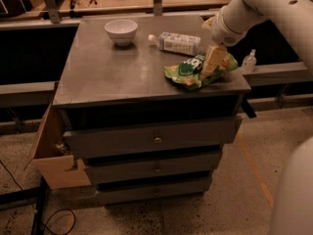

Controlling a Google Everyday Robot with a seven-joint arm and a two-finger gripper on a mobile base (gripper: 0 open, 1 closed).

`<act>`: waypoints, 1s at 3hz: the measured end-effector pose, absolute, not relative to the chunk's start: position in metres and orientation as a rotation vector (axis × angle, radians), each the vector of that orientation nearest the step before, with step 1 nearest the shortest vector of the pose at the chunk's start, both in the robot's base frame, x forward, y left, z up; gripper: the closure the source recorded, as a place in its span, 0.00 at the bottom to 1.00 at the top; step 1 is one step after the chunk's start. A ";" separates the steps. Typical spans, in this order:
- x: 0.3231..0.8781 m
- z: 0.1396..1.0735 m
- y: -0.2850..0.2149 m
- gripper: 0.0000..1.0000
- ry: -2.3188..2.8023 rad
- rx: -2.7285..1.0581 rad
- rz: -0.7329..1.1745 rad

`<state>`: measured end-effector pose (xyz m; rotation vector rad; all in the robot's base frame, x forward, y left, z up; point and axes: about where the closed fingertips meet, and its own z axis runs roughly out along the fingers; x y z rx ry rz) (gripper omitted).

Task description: Move green rice chip bag near white bowl

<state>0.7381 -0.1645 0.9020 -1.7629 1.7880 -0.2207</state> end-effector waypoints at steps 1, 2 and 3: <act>0.758 0.870 -0.155 0.41 1.822 -1.793 -0.156; 0.759 0.871 -0.154 0.64 1.823 -1.795 -0.152; 0.748 0.894 -0.138 0.87 1.750 -1.795 -0.083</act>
Offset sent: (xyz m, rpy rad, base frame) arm 0.0349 0.0215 -0.0588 0.0451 0.1277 0.0891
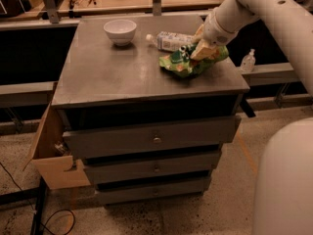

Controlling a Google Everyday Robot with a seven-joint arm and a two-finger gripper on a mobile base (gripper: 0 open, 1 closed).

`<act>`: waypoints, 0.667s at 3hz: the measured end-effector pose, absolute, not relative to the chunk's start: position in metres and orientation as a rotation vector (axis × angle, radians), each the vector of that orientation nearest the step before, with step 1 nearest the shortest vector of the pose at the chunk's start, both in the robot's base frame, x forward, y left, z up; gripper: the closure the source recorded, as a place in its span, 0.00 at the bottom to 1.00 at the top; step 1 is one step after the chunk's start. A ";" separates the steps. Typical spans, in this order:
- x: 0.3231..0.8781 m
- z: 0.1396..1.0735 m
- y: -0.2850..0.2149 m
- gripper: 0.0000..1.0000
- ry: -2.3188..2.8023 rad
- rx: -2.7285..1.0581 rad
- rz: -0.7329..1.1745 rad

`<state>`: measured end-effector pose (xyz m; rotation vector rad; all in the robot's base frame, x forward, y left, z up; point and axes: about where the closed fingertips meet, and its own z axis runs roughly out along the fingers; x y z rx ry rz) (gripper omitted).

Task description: Move green rice chip bag near white bowl

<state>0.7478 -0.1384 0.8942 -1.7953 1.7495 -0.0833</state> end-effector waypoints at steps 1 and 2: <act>0.721 0.943 -0.107 1.00 1.686 -1.735 0.100; 0.716 0.960 -0.076 1.00 1.744 -1.625 0.292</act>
Offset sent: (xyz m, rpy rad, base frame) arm -0.0280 0.0914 0.1000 0.4734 0.2743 -0.0768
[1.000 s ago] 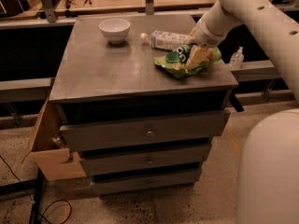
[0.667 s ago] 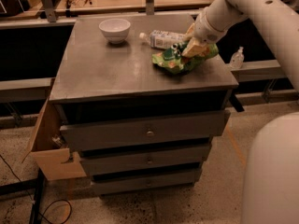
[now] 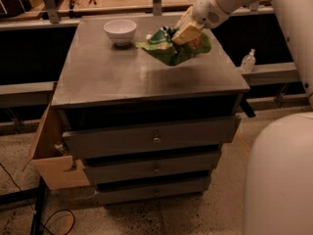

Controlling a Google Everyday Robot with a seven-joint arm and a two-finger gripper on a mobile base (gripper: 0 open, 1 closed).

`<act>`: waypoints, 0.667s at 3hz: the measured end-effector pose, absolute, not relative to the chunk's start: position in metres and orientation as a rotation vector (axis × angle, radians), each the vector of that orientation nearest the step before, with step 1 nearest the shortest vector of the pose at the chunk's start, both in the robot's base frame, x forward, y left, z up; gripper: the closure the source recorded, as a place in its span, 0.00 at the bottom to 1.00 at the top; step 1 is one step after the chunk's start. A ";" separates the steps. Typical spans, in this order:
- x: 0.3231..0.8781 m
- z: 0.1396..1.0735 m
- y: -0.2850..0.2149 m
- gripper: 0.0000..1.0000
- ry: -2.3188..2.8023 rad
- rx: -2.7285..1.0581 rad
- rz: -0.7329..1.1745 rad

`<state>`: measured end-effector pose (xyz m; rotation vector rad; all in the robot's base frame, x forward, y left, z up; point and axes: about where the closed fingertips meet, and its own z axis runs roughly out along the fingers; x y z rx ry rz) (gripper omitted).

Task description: Move green rice chip bag near white bowl

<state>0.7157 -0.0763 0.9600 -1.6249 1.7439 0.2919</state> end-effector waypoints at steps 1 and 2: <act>0.742 0.952 -0.053 1.00 1.864 -1.463 0.372; 0.770 0.964 -0.033 1.00 1.886 -1.312 0.341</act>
Offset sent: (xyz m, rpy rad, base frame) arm 0.0946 0.0665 0.0364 0.2518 -0.0901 -0.4142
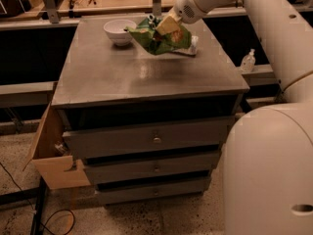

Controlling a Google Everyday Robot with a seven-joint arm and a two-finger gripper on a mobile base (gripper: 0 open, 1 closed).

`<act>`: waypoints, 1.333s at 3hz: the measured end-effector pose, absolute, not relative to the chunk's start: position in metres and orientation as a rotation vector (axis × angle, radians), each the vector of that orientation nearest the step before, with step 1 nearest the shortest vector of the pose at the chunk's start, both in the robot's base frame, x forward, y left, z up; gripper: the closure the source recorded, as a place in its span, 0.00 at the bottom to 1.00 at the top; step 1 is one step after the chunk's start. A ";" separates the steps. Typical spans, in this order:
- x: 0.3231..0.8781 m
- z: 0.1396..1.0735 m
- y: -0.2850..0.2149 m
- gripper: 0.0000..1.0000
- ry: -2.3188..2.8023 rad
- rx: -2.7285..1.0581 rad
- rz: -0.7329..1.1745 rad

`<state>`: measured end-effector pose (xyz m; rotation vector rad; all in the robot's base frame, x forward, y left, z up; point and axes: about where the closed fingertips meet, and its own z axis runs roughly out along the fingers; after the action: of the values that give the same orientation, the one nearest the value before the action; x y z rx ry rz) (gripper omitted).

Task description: Move green rice chip bag near white bowl

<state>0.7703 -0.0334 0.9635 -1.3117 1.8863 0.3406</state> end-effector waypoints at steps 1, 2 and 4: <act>0.793 0.985 -0.011 1.00 1.846 -1.198 0.280; 0.799 0.986 0.019 0.82 1.801 -1.193 0.247; 0.792 0.978 0.053 0.36 1.746 -1.246 0.228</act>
Offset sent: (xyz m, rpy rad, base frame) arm 0.0273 0.0853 0.0232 0.0467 -0.2080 -0.0826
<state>0.7925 0.0528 0.9779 -1.2457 1.7464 0.2279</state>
